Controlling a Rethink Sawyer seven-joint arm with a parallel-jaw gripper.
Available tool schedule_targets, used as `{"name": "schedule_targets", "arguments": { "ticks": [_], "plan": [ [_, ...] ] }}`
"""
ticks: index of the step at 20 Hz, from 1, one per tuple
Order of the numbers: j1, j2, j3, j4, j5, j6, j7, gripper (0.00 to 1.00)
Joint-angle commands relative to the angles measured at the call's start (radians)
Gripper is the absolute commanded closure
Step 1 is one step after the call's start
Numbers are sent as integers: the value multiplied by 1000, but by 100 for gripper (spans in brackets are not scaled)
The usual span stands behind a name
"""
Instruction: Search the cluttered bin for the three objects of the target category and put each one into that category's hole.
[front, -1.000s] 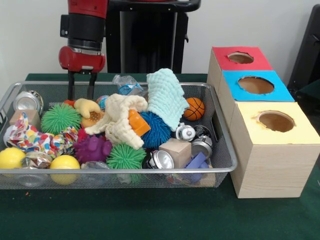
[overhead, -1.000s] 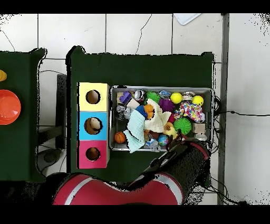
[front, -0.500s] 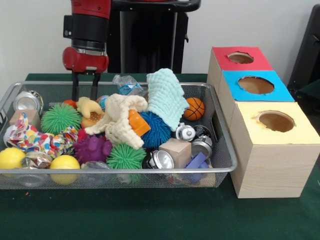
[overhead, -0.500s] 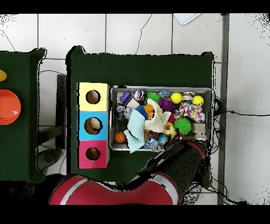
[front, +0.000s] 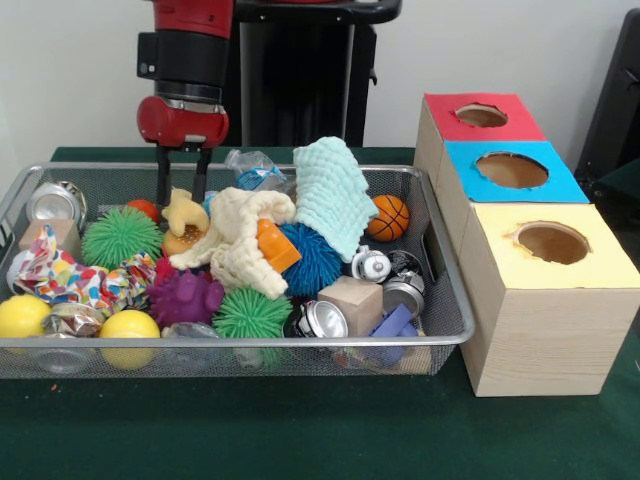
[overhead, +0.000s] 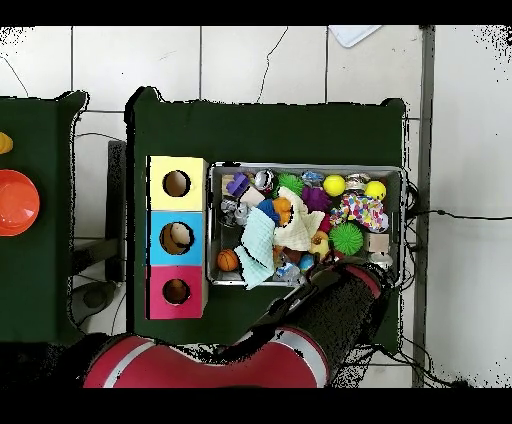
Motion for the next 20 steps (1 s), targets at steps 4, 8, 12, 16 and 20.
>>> {"name": "schedule_targets", "arguments": {
  "ticks": [4, 8, 12, 16, 20],
  "plan": [
    [-2, 19, 111, -105, 78, -59, -295, 0],
    [-42, 14, 139, -109, 93, -123, -267, 100],
    [-53, 22, 143, -130, 85, -138, -304, 100],
    [-50, 12, 134, -128, 69, -130, -236, 100],
    [-27, 0, 124, -120, 42, -108, -172, 100]
  ]
}}
